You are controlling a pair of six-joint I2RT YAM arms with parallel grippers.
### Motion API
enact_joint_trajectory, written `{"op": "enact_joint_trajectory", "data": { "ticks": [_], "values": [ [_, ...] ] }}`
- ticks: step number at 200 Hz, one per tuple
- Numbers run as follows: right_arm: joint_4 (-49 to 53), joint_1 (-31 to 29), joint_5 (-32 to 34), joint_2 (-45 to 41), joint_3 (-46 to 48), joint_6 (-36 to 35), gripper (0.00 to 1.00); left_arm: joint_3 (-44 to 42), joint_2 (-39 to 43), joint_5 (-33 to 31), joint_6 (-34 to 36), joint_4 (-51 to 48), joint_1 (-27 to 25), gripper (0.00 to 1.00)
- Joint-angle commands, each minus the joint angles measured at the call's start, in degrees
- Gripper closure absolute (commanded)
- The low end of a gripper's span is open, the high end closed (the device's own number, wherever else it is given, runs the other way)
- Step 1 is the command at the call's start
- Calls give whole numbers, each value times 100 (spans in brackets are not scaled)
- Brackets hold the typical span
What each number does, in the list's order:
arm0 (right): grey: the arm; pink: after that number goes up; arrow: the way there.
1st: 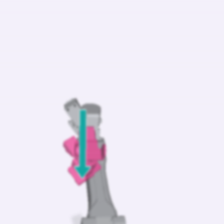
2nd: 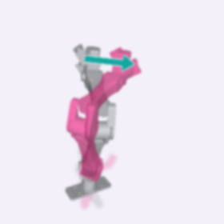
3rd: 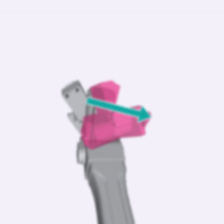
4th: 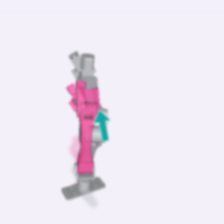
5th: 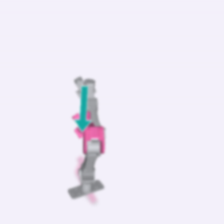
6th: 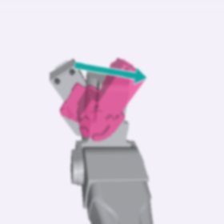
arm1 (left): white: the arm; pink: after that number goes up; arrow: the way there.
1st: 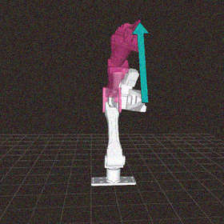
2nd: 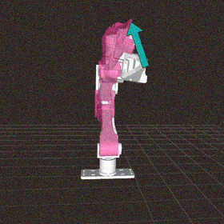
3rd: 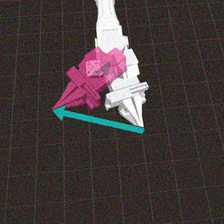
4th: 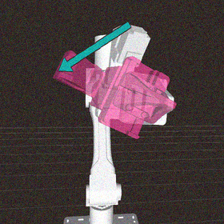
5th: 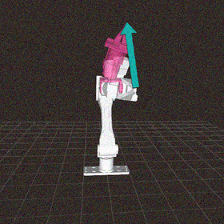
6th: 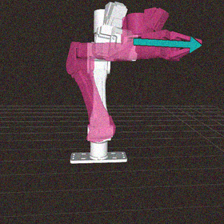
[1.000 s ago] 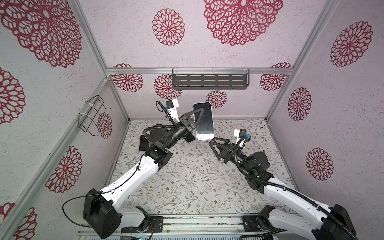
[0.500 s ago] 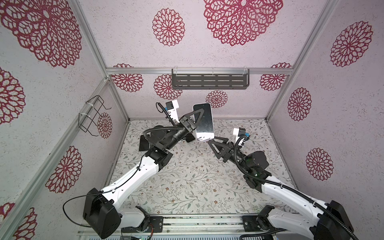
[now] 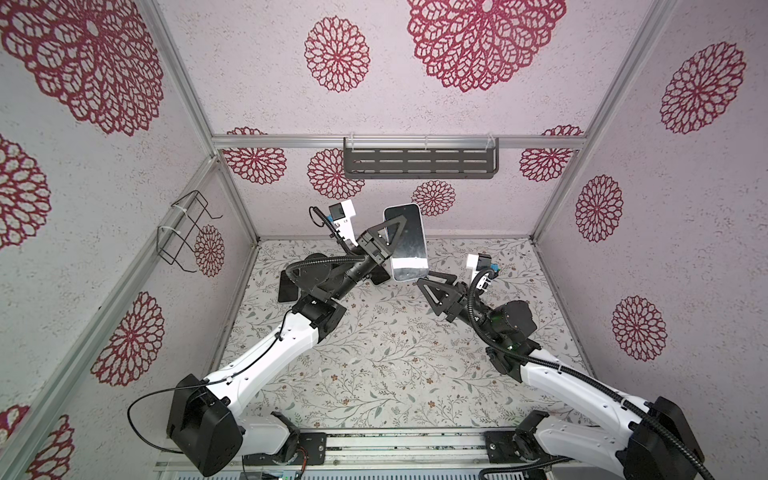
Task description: Take the phone out of the phone case
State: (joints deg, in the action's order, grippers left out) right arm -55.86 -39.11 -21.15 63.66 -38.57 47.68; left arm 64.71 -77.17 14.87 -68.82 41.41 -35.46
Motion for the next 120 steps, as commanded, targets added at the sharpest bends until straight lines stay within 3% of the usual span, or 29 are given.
{"op": "enact_joint_trajectory", "data": {
  "ticks": [1,120],
  "values": [
    [-411,165,202,49,-76,230,33,77,-17,245,-160,490,-152,100],
    [42,466,142,288,-304,475,42,138,-462,599,-597,1036,-632,100]
  ]
}}
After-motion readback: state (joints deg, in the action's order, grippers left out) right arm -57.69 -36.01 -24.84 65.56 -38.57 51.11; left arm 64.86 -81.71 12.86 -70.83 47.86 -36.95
